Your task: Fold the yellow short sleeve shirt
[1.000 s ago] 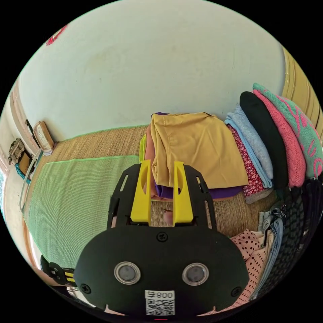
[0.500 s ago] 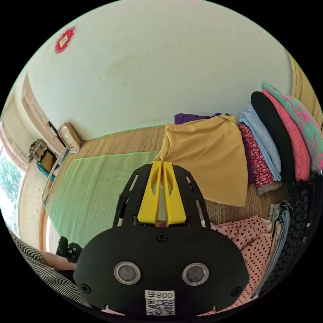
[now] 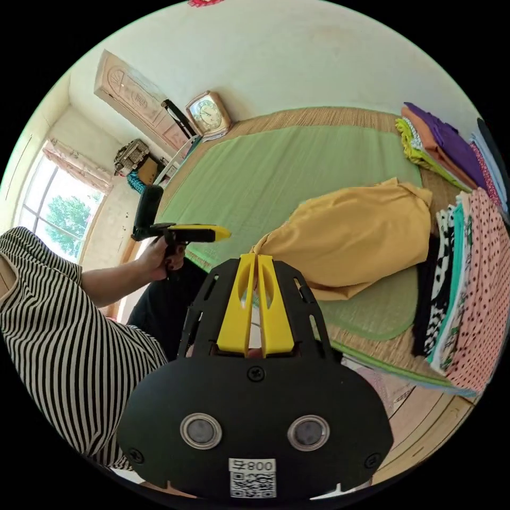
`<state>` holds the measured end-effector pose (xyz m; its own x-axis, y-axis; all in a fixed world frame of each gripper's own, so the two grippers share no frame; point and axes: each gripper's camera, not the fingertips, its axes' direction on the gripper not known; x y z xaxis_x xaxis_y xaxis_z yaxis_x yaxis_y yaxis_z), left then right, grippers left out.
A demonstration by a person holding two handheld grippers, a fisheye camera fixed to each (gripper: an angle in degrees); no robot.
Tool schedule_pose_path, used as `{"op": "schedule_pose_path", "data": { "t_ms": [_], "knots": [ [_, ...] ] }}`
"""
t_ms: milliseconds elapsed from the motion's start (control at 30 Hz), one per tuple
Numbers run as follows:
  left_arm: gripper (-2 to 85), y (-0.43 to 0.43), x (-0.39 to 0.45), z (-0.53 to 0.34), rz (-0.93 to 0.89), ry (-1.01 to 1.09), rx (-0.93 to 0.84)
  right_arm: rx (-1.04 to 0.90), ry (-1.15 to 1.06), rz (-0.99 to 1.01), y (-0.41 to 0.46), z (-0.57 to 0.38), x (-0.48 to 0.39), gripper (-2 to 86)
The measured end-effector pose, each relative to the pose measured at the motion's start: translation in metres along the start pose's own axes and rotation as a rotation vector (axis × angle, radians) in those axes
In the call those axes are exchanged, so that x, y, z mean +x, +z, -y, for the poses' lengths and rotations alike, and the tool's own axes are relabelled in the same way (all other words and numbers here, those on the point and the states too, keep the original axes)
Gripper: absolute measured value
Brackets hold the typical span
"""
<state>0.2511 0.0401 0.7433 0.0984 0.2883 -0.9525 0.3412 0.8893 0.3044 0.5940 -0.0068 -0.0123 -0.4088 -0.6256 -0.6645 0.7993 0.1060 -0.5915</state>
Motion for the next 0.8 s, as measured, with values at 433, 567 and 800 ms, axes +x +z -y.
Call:
{"op": "schedule_pose_path", "data": {
  "t_ms": [433, 567, 800],
  "knots": [
    [6.2, -0.005, -0.002, 0.026, -0.018, -0.118, -0.025, -0.093, 0.11, -0.082, -0.02, -0.025, 0.015, 2.7],
    [6.5, 0.011, -0.012, 0.05, -0.012, -0.186, -0.062, -0.048, 0.102, -0.087, -0.021, -0.005, 0.02, 5.1],
    [1.4, 0.016, 0.023, 0.061, 0.002, -0.119, -0.063, -0.021, 0.177, 0.045, 0.018, 0.04, 0.063, 7.3]
  ]
}}
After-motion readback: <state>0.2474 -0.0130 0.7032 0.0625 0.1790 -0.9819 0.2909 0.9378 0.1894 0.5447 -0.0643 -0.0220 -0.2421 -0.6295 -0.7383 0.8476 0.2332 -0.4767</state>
